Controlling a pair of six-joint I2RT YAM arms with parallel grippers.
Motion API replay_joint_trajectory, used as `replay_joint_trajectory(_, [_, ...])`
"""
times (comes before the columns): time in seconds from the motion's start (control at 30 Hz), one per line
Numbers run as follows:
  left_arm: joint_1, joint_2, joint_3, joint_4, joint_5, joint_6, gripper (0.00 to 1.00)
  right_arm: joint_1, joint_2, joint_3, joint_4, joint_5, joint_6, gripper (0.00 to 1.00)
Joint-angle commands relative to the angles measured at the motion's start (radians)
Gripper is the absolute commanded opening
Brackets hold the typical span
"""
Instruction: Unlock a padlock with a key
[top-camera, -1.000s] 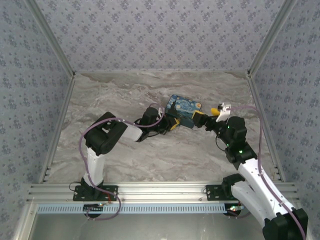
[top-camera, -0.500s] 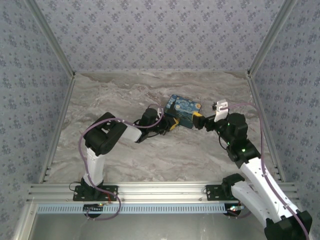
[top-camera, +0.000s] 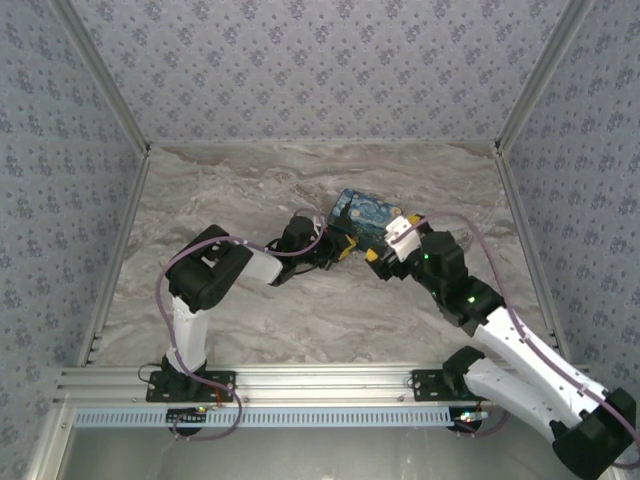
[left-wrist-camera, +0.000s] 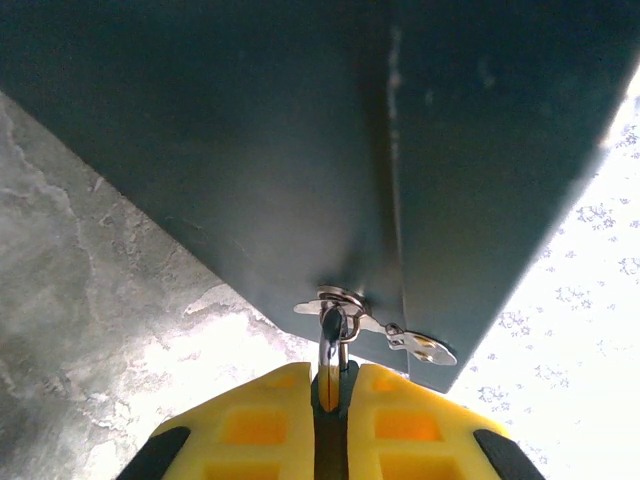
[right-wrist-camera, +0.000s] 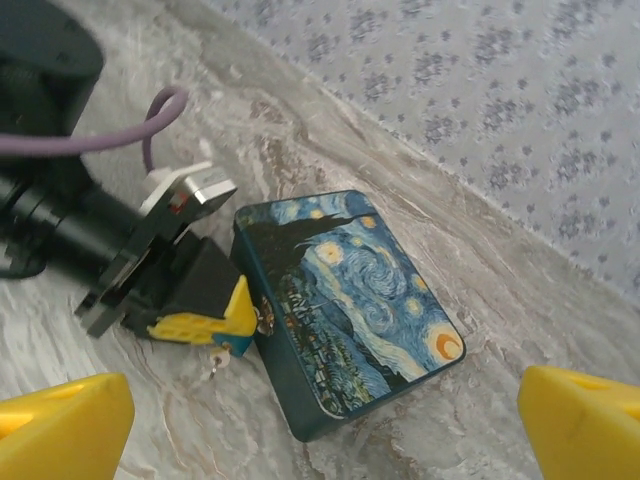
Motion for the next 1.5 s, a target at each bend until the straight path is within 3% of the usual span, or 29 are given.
replay_joint_trajectory(0.0, [0.0,-0.055,-0.014,0.026,-0.014,-0.016,0.0,0.087,0.033,-0.02,-0.004,0.152,-0.253,1.0])
replay_joint_trajectory(0.13, [-0.003,-0.075,-0.025,0.009,-0.032,-0.027,0.0,0.152,0.103,-0.088,0.07,0.24,-0.443,1.0])
replay_joint_trajectory(0.37, [-0.015,-0.076,-0.028,0.028,-0.038,-0.081,0.0,0.18,0.226,-0.17,0.308,0.264,-0.527,0.98])
replay_joint_trajectory(0.73, [-0.028,-0.088,-0.032,0.015,-0.06,-0.107,0.0,0.166,0.48,-0.214,0.64,0.258,-0.524,0.7])
replay_joint_trajectory(1.23, [-0.032,-0.098,-0.034,-0.002,-0.074,-0.131,0.0,0.124,0.597,-0.198,0.692,0.225,-0.468,0.42])
replay_joint_trajectory(1.47, [-0.032,-0.093,-0.034,0.001,-0.07,-0.138,0.0,0.119,0.654,-0.175,0.726,0.226,-0.463,0.35])
